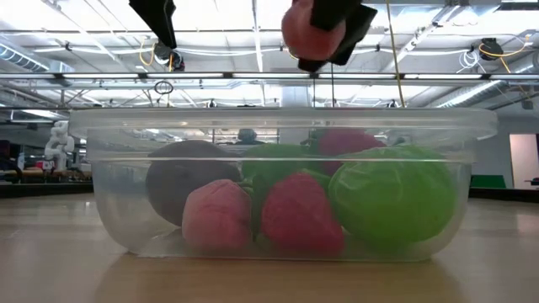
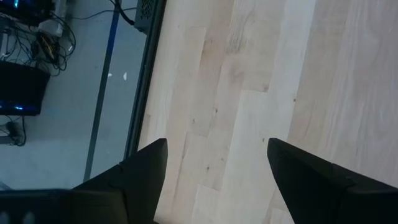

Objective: Pick and placing Produce into tupperware
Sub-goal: Put the pink peach into the transparent bin

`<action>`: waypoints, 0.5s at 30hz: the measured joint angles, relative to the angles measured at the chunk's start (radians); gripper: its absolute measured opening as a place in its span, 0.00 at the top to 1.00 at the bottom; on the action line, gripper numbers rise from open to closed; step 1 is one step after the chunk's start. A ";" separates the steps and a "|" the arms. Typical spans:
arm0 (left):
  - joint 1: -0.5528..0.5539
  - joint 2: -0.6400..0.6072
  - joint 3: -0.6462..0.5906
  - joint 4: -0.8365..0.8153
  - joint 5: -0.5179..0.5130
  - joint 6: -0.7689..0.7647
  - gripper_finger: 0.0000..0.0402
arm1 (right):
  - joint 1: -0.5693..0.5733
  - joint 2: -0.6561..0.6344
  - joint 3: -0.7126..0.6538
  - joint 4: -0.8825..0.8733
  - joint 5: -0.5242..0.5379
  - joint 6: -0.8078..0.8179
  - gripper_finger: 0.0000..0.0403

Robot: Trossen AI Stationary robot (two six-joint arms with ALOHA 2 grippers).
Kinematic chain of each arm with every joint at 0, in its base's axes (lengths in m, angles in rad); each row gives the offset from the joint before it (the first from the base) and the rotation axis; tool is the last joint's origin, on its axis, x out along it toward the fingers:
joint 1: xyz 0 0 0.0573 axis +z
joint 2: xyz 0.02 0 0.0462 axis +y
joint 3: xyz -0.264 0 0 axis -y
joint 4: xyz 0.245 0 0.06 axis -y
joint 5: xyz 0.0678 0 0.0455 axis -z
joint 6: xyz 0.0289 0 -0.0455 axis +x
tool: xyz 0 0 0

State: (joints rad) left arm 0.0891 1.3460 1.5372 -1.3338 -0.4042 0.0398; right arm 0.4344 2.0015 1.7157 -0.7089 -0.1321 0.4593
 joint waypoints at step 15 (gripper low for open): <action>0.000 0.000 0.000 0.000 0.000 -0.019 0.30 | 0.001 0.077 -0.001 0.005 -0.027 0.002 0.71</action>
State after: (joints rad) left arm 0.0891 1.3460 1.5372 -1.3338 -0.4042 0.0212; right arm 0.4358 2.0789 1.7149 -0.7037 -0.1589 0.4613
